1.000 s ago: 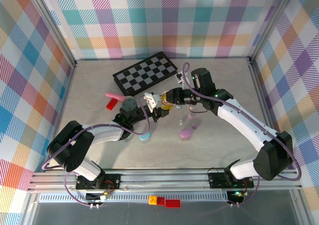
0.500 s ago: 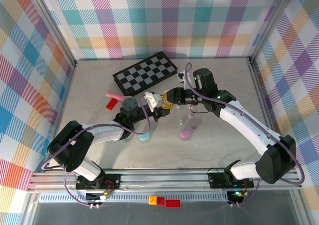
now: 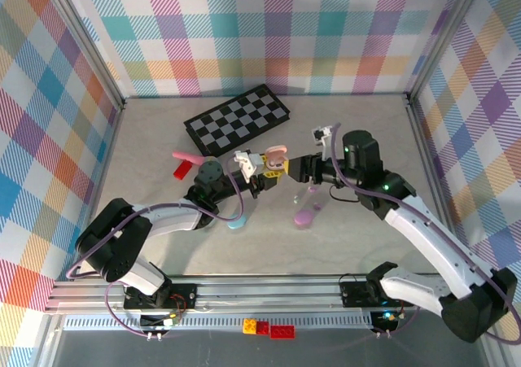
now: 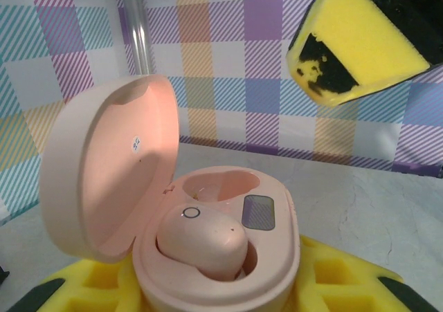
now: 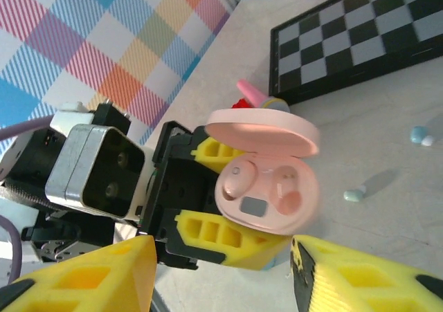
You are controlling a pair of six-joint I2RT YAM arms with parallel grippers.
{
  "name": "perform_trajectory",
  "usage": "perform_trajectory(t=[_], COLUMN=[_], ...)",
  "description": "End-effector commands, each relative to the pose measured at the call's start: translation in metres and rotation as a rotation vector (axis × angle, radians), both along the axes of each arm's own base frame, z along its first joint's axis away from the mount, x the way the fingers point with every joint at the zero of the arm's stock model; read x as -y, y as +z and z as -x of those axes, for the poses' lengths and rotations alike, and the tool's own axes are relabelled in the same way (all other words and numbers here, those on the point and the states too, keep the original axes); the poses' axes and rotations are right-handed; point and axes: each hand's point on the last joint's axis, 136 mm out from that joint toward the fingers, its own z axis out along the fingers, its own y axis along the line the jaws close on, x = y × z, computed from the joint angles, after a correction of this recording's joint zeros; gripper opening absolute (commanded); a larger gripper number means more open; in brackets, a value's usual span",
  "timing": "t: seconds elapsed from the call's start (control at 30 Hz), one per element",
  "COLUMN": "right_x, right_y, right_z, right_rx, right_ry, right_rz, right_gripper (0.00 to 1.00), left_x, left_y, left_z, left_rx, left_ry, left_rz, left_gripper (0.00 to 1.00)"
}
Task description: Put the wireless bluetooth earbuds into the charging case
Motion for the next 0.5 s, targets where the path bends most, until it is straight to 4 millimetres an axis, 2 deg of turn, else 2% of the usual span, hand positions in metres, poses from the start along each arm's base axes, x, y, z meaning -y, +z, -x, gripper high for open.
perform_trajectory(t=[0.0,0.1,0.23,0.33,0.47], right_x=[0.033,0.066,0.095,0.100,0.092], right_y=[-0.020,-0.051,-0.097,-0.128,-0.172], right_z=[-0.023,-0.039,-0.056,-0.068,-0.086], right_rx=[-0.037,-0.127,-0.269,-0.397,-0.571], right_ry=[-0.180,-0.329,-0.438,-0.473,-0.503], right_rz=[-0.007,-0.032,-0.032,-0.044,-0.091], right_gripper=[0.55,0.55,0.55,0.55,0.54], left_x=[-0.009,-0.014,-0.017,-0.019,-0.020], left_y=[0.018,0.013,0.012,0.012,0.011], left_z=[0.006,0.009,0.014,0.017,0.018], left_rx=[0.077,0.075,0.068,0.065,0.062], left_ry=[0.007,0.013,0.008,0.010,0.011], left_rz=[0.039,0.039,0.044,0.045,0.046], left_gripper=[0.34,0.34,0.34,0.34,0.34])
